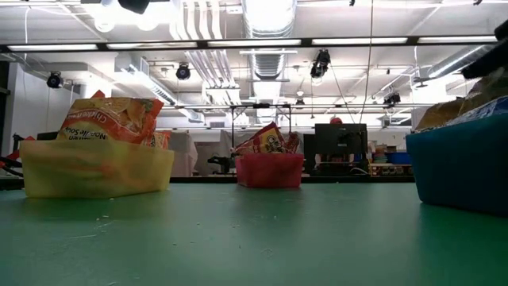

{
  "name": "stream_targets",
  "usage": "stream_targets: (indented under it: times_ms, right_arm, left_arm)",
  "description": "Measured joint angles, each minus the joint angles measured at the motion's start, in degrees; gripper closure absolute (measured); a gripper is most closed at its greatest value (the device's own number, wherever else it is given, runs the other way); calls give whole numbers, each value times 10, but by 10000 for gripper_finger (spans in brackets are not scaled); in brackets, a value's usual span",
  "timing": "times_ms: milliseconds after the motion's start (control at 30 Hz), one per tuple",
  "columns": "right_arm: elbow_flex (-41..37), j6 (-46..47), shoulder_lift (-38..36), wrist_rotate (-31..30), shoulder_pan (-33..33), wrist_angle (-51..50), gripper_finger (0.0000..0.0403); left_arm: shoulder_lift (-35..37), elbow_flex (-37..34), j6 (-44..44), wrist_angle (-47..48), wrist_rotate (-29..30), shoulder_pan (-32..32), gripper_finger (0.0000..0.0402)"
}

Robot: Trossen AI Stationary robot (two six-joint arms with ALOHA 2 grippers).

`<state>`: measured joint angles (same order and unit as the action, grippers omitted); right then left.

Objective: Sort Maruchan noodles
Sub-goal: Put the blue noodle pack into the blue bin

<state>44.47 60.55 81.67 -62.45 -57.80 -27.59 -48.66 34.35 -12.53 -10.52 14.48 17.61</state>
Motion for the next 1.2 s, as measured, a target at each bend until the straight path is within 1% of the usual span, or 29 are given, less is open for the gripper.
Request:
stream_targets:
  times_ms: [100, 200, 300, 400, 600, 733, 833, 967, 1100, 1200]
  right_arm:
    - [0, 24, 29, 1, 0, 0, 365]
    - [0, 50, 58, 20, 0, 1, 365]
    - [0, 68, 73, 27, 0, 1, 365]
    - [3, 52, 60, 30, 1, -2, 365]
    - [7, -15, -1, 20, 22, -1, 365]
    - [5, -13, -24, -2, 51, -3, 365]
    - [-1, 1, -23, 15, 79, -5, 365]
    - [-9, 19, 1, 48, 98, -4, 365]
    - [-15, 57, 22, 48, 99, -4, 365]
    - [-16, 57, 11, 51, 98, -4, 365]
  left_arm:
    - [0, 0, 0, 2, 0, 0, 359]
    - [0, 0, 0, 2, 0, 0, 359]
    - [0, 0, 0, 4, 0, 0, 359]
    - [0, 0, 0, 4, 0, 0, 359]
    - [-1, 0, 0, 4, 0, 0, 359]
    - [-1, 0, 0, 3, 0, 0, 359]
    - [-1, 0, 0, 3, 0, 0, 359]
    - [-1, 0, 0, 4, 0, 0, 359]
    - [-1, 0, 0, 4, 0, 0, 359]
    - [-1, 0, 0, 3, 0, 0, 359]
